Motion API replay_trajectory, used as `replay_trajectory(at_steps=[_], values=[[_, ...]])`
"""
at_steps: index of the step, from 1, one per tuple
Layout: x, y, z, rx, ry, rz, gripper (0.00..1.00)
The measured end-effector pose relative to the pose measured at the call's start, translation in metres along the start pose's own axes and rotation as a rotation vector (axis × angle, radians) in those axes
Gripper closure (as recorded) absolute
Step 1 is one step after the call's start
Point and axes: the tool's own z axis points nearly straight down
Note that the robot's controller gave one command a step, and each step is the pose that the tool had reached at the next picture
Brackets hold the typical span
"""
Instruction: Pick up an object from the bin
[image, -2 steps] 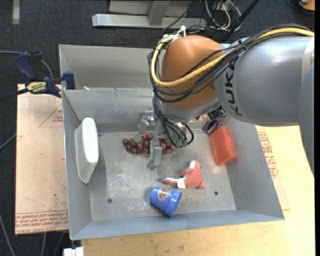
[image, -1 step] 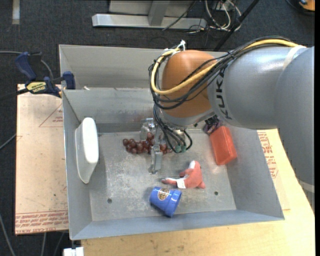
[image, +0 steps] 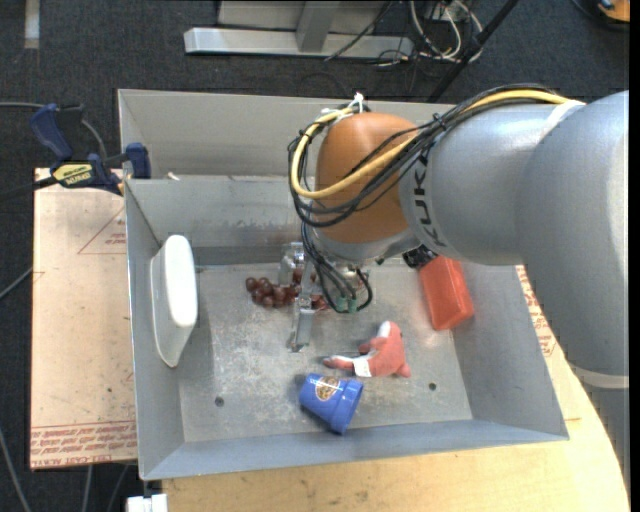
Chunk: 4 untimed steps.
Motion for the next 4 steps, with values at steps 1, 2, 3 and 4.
replay_trajectory(at_steps=[1, 2, 3, 4], values=[[-0.004, -0.003, 0.017, -0.003, -0.006, 0.176, 0.0], [-0.036, -0.036, 0.06, -0.004, -0.011, -0.172, 1.0], [-0.036, -0.036, 0.06, -0.004, -0.011, -0.172, 1.0], [-0.027, -0.045, 0.02, -0.004, 0.0, -0.167, 1.0]])
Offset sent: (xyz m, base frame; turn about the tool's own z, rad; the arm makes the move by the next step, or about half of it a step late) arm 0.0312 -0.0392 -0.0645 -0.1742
